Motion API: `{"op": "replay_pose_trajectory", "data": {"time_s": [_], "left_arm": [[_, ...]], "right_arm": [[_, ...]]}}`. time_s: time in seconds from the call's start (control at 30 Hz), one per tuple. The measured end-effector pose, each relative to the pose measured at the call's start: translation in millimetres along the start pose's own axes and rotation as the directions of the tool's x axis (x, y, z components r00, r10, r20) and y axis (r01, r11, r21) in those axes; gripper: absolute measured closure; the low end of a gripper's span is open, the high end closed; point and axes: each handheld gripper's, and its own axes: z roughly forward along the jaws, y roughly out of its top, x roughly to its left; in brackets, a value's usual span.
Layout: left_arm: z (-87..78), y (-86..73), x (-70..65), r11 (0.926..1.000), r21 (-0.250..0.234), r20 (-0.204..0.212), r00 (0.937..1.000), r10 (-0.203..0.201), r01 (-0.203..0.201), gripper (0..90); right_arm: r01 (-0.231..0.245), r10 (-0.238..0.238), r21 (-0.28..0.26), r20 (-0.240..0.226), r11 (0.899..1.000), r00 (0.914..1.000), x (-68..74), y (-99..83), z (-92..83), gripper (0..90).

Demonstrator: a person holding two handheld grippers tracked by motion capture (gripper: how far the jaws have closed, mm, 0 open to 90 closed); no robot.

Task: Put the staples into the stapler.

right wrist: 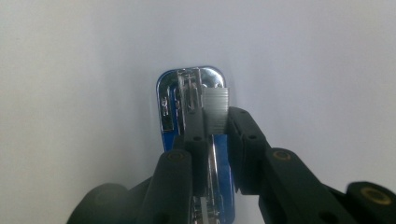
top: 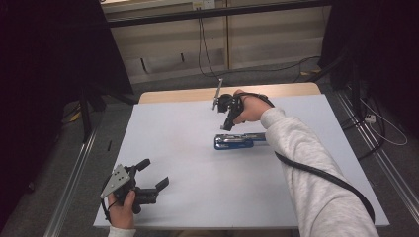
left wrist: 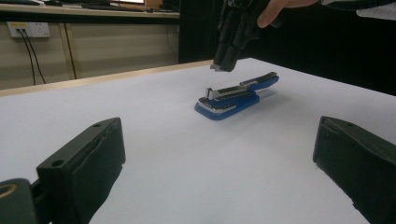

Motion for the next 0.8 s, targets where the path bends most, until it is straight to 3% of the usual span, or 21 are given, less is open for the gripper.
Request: {"op": "replay_pose_trajectory", "data": {"time_s": [0.8], "left_arm": [[0.5,0.2,-0.9,1.0,0.003,0.004,1.0,0.003,-0.003,2.3]], "right_arm": [[0.011,-0.011,0.0,-0.035,1.0,0.9993,6.8,1.8,22.3,78.4]]}}
